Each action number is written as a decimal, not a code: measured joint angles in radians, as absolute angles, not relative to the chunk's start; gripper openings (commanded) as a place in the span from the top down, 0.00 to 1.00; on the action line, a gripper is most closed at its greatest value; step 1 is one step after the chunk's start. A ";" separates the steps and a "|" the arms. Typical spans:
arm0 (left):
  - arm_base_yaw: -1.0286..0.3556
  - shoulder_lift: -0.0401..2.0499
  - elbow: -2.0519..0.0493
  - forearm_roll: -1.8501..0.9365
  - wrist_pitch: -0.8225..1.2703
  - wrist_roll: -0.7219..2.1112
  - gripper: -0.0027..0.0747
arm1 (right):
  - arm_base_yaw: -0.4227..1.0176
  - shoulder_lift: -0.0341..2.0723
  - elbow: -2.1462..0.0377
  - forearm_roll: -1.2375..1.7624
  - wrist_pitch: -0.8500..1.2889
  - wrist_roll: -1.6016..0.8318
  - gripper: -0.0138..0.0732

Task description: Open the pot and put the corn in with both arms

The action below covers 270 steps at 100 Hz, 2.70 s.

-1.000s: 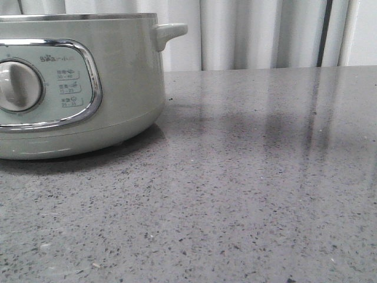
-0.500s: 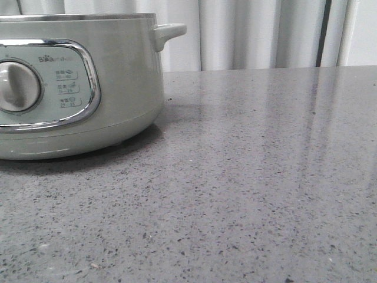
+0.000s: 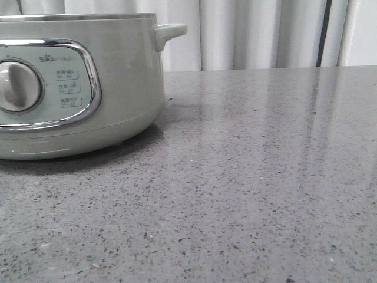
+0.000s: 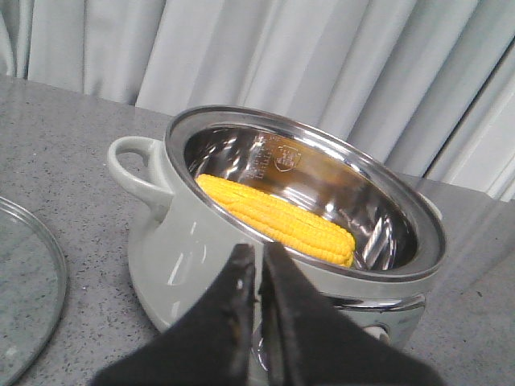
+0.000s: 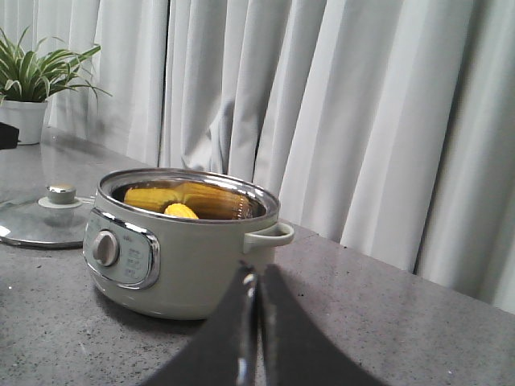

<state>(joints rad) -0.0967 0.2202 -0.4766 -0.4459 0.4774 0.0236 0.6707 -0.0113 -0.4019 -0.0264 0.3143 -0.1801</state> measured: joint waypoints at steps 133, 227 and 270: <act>-0.097 0.004 -0.006 -0.062 0.141 0.024 0.99 | 0.671 -0.013 -0.402 -0.027 0.302 -0.180 0.89; -0.097 -0.004 -0.006 -0.062 0.314 0.024 0.99 | 0.671 -0.013 -0.402 -0.027 0.298 -0.180 0.89; -0.097 -0.004 -0.006 -0.062 0.314 0.024 0.99 | 0.574 -0.013 -0.323 -0.043 0.328 -0.180 0.89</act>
<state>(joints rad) -0.0967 -0.0043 -0.0060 -0.0622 0.3140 0.0236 0.5737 -0.0134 -0.3235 -0.0426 0.3279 -0.1801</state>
